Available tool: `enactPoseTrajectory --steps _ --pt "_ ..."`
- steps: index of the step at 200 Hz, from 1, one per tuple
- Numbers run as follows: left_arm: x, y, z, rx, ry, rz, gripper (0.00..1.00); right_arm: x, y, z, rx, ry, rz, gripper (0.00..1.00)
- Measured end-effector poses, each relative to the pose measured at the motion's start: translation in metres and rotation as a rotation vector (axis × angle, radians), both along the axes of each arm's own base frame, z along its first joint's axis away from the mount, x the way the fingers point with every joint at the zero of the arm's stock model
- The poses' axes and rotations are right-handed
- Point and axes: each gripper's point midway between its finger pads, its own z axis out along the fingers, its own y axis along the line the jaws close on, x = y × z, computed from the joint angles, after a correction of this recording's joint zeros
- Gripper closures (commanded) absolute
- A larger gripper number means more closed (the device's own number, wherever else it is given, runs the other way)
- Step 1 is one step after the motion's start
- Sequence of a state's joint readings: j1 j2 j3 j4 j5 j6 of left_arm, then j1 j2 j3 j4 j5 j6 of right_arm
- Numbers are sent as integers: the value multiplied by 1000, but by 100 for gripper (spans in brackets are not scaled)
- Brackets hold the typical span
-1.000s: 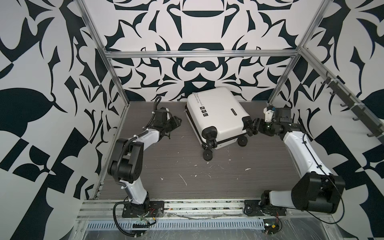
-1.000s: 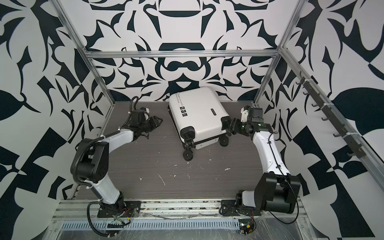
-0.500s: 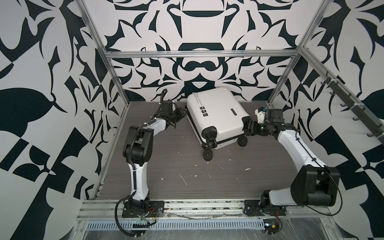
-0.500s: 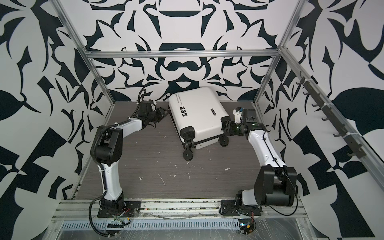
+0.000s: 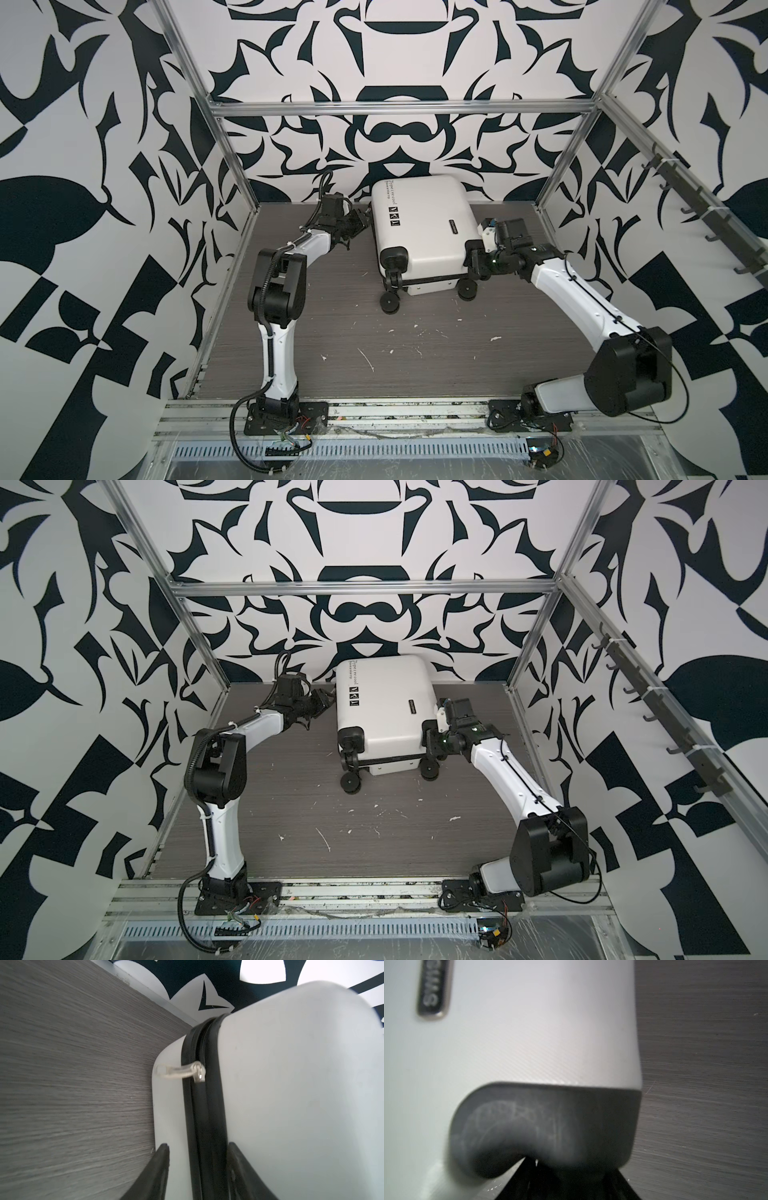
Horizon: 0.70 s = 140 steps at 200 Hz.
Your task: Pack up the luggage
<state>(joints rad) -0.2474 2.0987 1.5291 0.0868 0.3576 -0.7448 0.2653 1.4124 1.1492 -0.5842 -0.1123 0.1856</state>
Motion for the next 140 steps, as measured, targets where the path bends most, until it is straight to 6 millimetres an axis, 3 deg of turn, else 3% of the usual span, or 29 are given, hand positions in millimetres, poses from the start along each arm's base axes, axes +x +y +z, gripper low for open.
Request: enactPoseTrajectory --steps 34,58,82,118,140 --pt "-1 4 -1 14 -25 -7 53 -8 19 -1 4 11 10 37" --pt "-29 16 -4 20 -35 2 54 -7 18 -2 7 18 -19 37" --pt "-73 38 -9 28 -22 30 53 -7 19 -4 22 31 -40 52" --pt "-131 71 8 30 -98 93 55 -5 23 0 71 31 -79 75" --pt "-165 70 13 41 -156 81 71 -5 23 1 80 31 -87 85"
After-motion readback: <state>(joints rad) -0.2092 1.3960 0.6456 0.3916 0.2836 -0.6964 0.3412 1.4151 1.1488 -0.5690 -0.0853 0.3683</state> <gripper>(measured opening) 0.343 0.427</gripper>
